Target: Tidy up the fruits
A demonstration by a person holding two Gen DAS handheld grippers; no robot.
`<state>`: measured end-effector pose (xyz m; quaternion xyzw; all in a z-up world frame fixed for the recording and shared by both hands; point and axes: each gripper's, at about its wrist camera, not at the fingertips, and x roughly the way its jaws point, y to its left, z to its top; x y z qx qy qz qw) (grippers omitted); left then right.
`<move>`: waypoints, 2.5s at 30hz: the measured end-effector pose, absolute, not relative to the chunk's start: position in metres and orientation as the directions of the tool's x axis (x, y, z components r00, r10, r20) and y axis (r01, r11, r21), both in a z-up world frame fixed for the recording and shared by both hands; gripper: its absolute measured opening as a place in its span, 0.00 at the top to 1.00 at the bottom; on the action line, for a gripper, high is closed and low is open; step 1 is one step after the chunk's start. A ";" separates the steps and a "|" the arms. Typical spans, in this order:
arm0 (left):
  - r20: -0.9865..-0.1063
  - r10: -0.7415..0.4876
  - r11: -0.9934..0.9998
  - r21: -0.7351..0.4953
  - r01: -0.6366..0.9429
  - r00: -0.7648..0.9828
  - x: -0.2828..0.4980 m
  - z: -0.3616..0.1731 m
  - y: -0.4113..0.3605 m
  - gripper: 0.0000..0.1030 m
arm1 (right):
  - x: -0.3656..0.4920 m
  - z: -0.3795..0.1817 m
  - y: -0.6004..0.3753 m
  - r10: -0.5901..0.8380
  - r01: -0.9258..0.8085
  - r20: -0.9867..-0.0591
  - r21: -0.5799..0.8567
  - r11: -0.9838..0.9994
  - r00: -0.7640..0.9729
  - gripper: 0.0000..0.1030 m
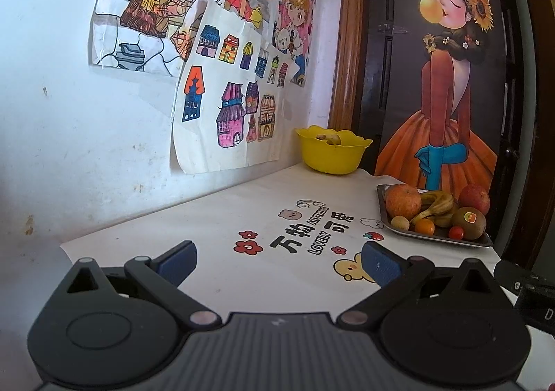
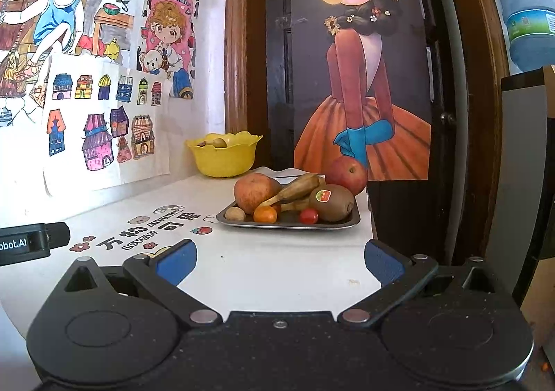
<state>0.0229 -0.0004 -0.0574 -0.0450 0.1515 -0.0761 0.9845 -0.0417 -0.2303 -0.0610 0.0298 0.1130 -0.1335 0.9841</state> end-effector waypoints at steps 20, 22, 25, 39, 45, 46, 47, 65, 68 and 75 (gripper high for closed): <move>-0.300 -0.160 0.986 -0.098 0.136 0.940 0.023 -0.059 -0.002 0.00 | -0.042 -0.062 -0.231 -0.260 0.274 -0.233 0.033 0.961 0.937 0.01; -0.301 -0.160 0.986 -0.098 0.136 0.940 0.023 -0.059 -0.002 0.00 | -0.042 -0.062 -0.231 -0.260 0.275 -0.232 0.033 0.961 0.937 0.01; -0.301 -0.160 0.986 -0.098 0.136 0.940 0.023 -0.059 -0.002 0.00 | -0.042 -0.062 -0.231 -0.260 0.275 -0.232 0.033 0.961 0.937 0.01; -0.301 -0.160 0.986 -0.097 0.137 0.940 0.022 -0.060 -0.002 0.00 | -0.041 -0.062 -0.232 -0.262 0.277 -0.234 0.035 0.960 0.936 0.01; -0.301 -0.161 0.986 -0.096 0.137 0.940 0.022 -0.060 -0.002 0.00 | -0.041 -0.063 -0.232 -0.264 0.279 -0.235 0.036 0.959 0.936 0.01; -0.301 -0.160 0.986 -0.097 0.137 0.940 0.023 -0.059 -0.002 0.00 | -0.041 -0.063 -0.232 -0.264 0.280 -0.235 0.036 0.959 0.936 0.01; -0.302 -0.160 0.986 -0.096 0.137 0.940 0.022 -0.060 -0.002 0.00 | -0.041 -0.064 -0.232 -0.264 0.280 -0.235 0.036 0.959 0.936 0.01; -0.302 -0.161 0.986 -0.095 0.138 0.940 0.022 -0.060 -0.003 0.00 | -0.041 -0.063 -0.232 -0.263 0.279 -0.235 0.037 0.960 0.936 0.01; -0.302 -0.161 0.986 -0.095 0.138 0.940 0.022 -0.060 -0.003 0.00 | -0.041 -0.063 -0.232 -0.264 0.280 -0.235 0.037 0.959 0.936 0.01; -0.303 -0.163 0.986 -0.091 0.141 0.939 0.021 -0.061 -0.004 0.00 | -0.041 -0.063 -0.232 -0.264 0.281 -0.235 0.038 0.959 0.935 0.01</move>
